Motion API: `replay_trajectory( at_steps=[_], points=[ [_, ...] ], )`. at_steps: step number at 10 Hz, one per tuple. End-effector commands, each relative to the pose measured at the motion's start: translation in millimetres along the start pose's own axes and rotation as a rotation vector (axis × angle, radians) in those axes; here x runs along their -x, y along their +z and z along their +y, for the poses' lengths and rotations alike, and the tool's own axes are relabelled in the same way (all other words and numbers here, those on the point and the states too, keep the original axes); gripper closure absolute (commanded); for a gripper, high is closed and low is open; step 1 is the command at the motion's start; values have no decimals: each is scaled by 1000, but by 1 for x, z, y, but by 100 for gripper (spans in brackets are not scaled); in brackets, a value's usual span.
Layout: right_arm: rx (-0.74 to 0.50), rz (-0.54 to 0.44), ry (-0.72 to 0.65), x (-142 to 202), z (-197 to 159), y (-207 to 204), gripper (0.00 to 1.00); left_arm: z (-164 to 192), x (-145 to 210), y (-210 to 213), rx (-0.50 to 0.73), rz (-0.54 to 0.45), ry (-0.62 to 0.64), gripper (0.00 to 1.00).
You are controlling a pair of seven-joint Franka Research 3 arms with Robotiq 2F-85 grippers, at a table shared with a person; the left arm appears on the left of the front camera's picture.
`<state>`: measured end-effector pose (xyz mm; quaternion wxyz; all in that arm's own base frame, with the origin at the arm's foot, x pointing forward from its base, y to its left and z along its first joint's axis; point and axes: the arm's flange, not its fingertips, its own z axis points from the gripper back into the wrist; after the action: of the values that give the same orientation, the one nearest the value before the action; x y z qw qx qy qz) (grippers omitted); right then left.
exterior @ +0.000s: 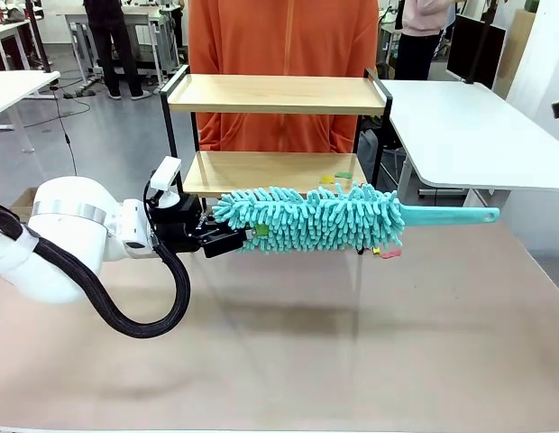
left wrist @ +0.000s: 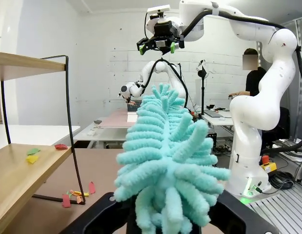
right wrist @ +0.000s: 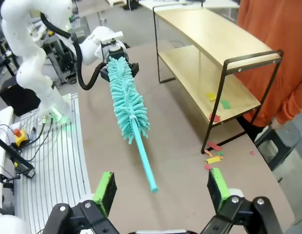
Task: Clean the shelf.
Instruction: Hand the Duster back to the human.
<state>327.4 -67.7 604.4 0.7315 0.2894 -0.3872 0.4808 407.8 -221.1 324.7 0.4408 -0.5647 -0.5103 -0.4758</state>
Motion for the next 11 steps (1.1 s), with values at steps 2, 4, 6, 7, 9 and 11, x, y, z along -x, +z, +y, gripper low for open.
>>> replay_trajectory(
  at_steps=[2,4,6,7,9,11],
  points=[
    [6,25,11,-3,0,3,0,-6,-19,1,-28,-10,-44,82],
    [6,25,11,-3,0,3,0,-27,-69,-2,-51,-64,-88,82],
    [6,25,11,-3,0,3,0,-57,-134,4,-129,-86,-140,82],
    [6,25,11,-3,0,3,0,-71,-165,12,-200,-78,-188,82],
    [6,25,11,-3,0,3,0,-107,-224,35,-380,-106,-292,82],
    [6,25,11,-3,0,3,0,-141,-268,72,-645,-145,-390,82]
  ],
)
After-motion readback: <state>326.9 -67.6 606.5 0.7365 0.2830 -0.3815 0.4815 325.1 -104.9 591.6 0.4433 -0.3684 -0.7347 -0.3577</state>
